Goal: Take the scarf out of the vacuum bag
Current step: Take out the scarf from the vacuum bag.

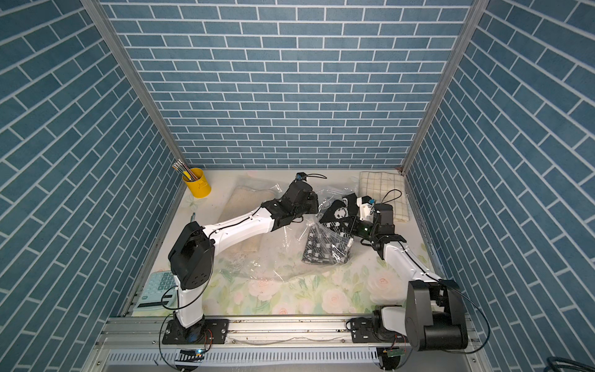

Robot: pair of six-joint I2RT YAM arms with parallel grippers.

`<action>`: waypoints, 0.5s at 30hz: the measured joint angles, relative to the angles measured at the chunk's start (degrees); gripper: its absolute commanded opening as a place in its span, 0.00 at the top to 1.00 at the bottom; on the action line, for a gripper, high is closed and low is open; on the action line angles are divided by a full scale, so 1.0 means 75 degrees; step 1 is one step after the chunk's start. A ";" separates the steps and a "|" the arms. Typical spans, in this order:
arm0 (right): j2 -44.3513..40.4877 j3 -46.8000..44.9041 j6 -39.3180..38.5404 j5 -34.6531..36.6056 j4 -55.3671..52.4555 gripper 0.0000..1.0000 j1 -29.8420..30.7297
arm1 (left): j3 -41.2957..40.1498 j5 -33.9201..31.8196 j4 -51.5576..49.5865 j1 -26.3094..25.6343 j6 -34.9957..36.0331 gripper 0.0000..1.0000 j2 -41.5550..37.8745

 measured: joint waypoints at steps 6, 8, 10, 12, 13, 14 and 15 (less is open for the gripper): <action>-0.0641 -0.0003 0.0015 -0.0428 0.0152 1.00 -0.0003 | 0.0000 0.0000 0.0006 0.0003 -0.0009 1.00 0.0003; -0.0906 -0.0006 0.0058 -0.0475 0.0277 1.00 -0.0017 | 0.0000 -0.0003 0.0006 0.0009 -0.0012 1.00 0.0003; -0.1084 -0.0006 0.0117 -0.0493 0.0417 1.00 -0.0038 | 0.0000 -0.0009 0.0012 0.0017 -0.0012 1.00 0.0003; -0.1221 -0.0015 0.0175 -0.0475 0.0568 1.00 -0.0050 | 0.0000 -0.0012 0.0026 0.0026 -0.0012 1.00 0.0003; -0.1279 -0.0020 0.0187 -0.0440 0.0612 1.00 -0.0050 | 0.0000 -0.0012 0.0032 0.0026 -0.0012 1.00 0.0003; -0.1346 -0.0038 0.0230 -0.0385 0.0670 1.00 -0.0050 | 0.0000 -0.0015 0.0044 0.0032 -0.0012 1.00 0.0003; -0.1425 -0.0067 0.0242 -0.0294 0.0699 1.00 -0.0050 | 0.0000 -0.0015 0.0052 0.0032 -0.0012 1.00 0.0003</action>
